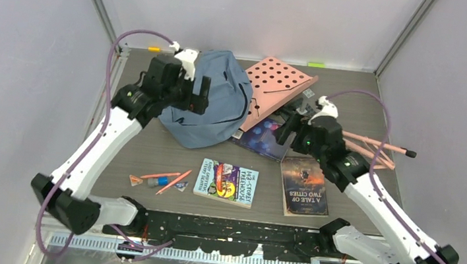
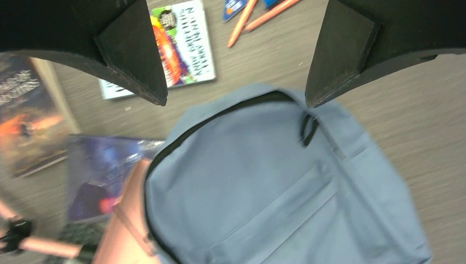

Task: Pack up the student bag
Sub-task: Move the student bag to the center of the board, then unzip the student bag at the center of the board.

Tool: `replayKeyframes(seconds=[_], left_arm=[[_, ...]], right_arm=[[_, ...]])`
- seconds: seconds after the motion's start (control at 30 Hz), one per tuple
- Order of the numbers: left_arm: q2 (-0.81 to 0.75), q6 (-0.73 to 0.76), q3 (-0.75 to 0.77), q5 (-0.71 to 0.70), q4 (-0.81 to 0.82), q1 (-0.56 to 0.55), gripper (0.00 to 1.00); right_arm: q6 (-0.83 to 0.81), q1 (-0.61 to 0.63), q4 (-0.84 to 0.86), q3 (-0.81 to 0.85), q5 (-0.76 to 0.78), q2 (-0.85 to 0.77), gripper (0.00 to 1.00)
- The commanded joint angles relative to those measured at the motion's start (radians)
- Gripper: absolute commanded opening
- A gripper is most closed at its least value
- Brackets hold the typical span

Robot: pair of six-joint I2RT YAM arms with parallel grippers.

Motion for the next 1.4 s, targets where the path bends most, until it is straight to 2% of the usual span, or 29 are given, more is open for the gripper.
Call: replayKeyframes(seconds=[0.0, 0.1, 0.33, 0.43, 0.6, 0.83, 1.07, 1.13, 1.17, 1.2, 1.23, 1.3, 1.37], left_arm=[[-0.117, 0.13, -0.223, -0.259, 0.044, 0.002, 1.0], [-0.171, 0.154, -0.318, -0.342, 0.118, 0.002, 1.0], [-0.155, 0.162, -0.316, -0.42, 0.092, 0.002, 1.0], [-0.161, 0.161, -0.322, -0.456, 0.094, 0.002, 1.0], [-0.172, 0.154, -0.326, -0.467, 0.098, 0.002, 1.0], [-0.193, 0.155, -0.33, -0.465, 0.1, 0.002, 1.0], [-0.193, 0.16, -0.331, -0.474, 0.101, 0.002, 1.0], [-0.196, 0.161, -0.332, -0.473, 0.102, 0.002, 1.0], [-0.199, 0.163, -0.332, -0.475, 0.104, 0.002, 1.0], [-0.205, 0.165, -0.333, -0.474, 0.106, 0.002, 1.0], [-0.211, 0.166, -0.334, -0.475, 0.108, 0.002, 1.0], [-0.233, 0.173, -0.344, -0.481, 0.122, 0.002, 1.0], [-0.262, 0.182, -0.363, -0.487, 0.149, 0.002, 1.0]], right_arm=[[0.157, 0.139, 0.143, 0.03, 0.12, 0.1, 0.92], [0.226, 0.255, 0.22, 0.03, 0.193, 0.17, 0.91], [0.287, 0.41, 0.401, 0.09, 0.273, 0.414, 0.92], [0.301, 0.419, 0.45, 0.142, 0.281, 0.536, 0.92], [0.305, 0.421, 0.526, 0.189, 0.298, 0.632, 0.92], [0.282, 0.421, 0.563, 0.24, 0.335, 0.716, 0.93], [0.223, 0.421, 0.527, 0.371, 0.347, 0.852, 0.92], [0.203, 0.421, 0.524, 0.401, 0.341, 0.876, 0.84], [0.182, 0.421, 0.521, 0.41, 0.326, 0.882, 0.68], [0.167, 0.422, 0.521, 0.433, 0.312, 0.891, 0.56], [0.122, 0.422, 0.511, 0.448, 0.284, 0.893, 0.3], [0.04, 0.421, 0.436, 0.546, 0.248, 0.895, 0.07], [-0.063, 0.42, 0.3, 0.642, 0.224, 0.893, 0.02]])
